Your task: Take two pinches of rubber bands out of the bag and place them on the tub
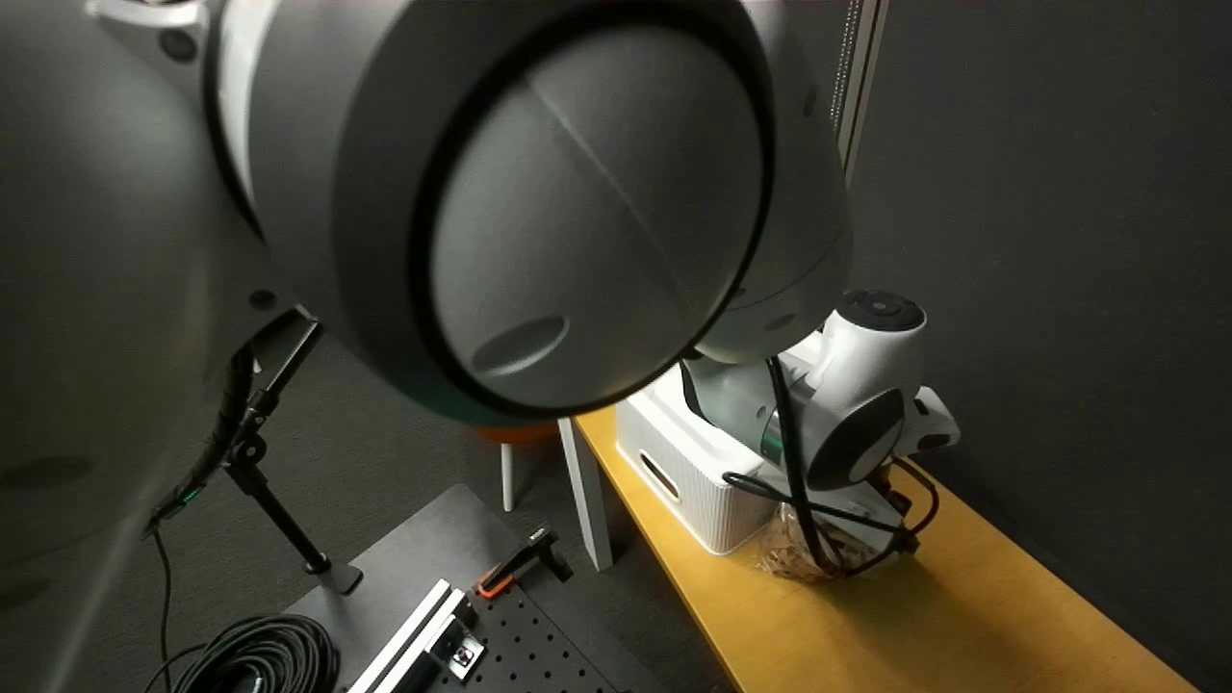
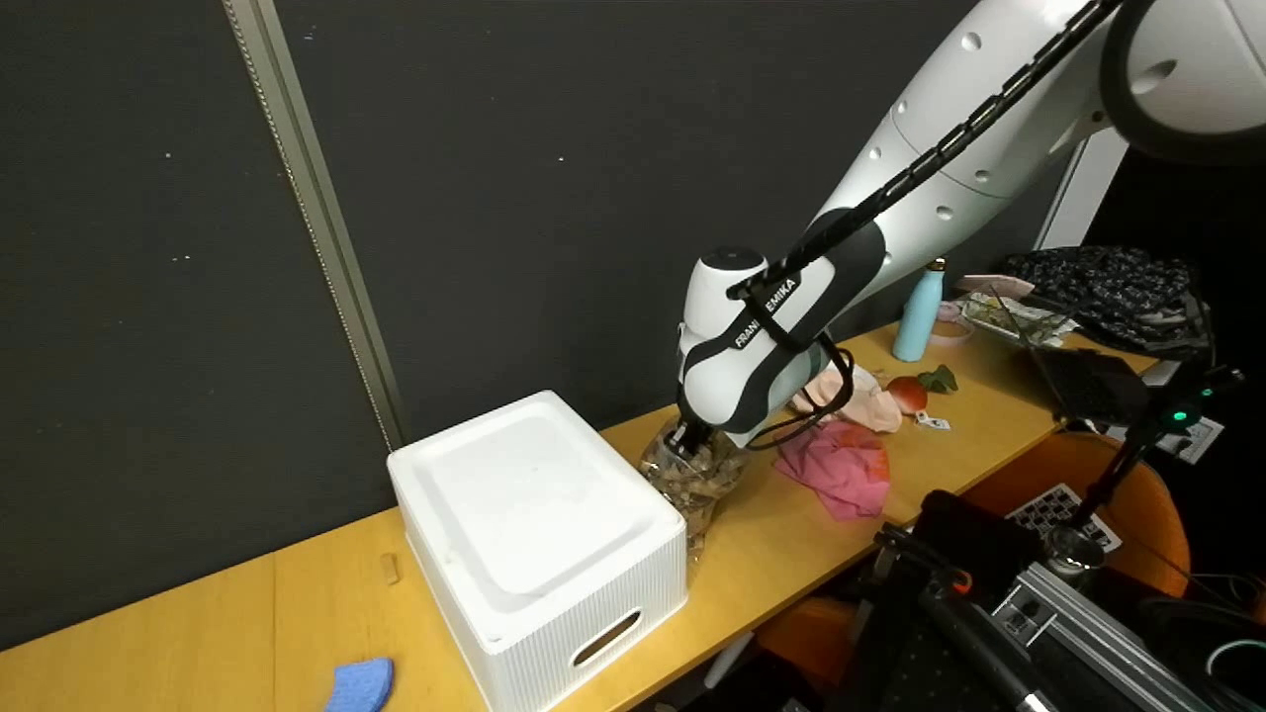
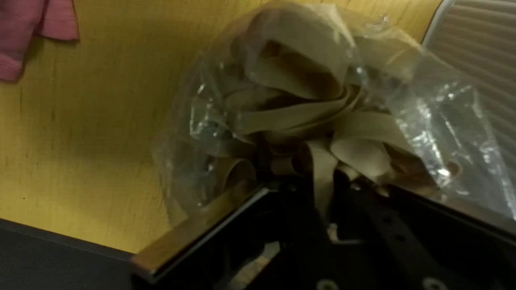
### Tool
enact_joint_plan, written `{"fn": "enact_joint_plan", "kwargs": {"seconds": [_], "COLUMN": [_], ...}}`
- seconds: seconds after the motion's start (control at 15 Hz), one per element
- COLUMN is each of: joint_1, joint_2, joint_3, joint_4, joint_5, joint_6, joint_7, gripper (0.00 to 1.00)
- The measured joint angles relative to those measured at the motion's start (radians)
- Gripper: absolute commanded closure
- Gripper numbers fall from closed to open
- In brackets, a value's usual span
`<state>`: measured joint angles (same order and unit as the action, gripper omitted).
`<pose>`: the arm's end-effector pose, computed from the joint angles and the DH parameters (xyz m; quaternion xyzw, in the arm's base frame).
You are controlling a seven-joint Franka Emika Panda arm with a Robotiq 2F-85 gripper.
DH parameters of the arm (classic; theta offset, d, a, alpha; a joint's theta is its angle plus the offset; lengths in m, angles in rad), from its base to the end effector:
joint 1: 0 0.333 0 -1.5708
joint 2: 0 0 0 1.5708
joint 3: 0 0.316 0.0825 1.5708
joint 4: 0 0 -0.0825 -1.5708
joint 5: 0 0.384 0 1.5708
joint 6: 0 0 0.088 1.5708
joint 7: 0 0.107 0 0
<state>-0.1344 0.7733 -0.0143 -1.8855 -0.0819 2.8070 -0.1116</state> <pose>0.6274 -0.0897 0.1068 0.9968 0.0215 0.0705 0.0305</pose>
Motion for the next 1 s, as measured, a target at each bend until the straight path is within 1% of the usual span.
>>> {"fn": "enact_joint_plan", "kwargs": {"seconds": [0.13,0.27,0.47,0.73,1.0], "joint_1": [0.0,0.0,0.009,0.029,0.046], "joint_2": [-0.001,-0.005,-0.027,-0.088,-0.157], "joint_3": [-0.001,-0.006,-0.025,-0.051,-0.053], "joint_4": [0.002,0.005,0.007,0.007,0.01], "joint_5": [0.005,0.007,0.007,0.007,0.011], "joint_6": [-0.003,-0.015,-0.071,-0.202,-0.36], "joint_7": [0.001,0.009,0.04,0.102,0.152], "gripper": [0.98,0.98,0.98,0.98,0.98]}}
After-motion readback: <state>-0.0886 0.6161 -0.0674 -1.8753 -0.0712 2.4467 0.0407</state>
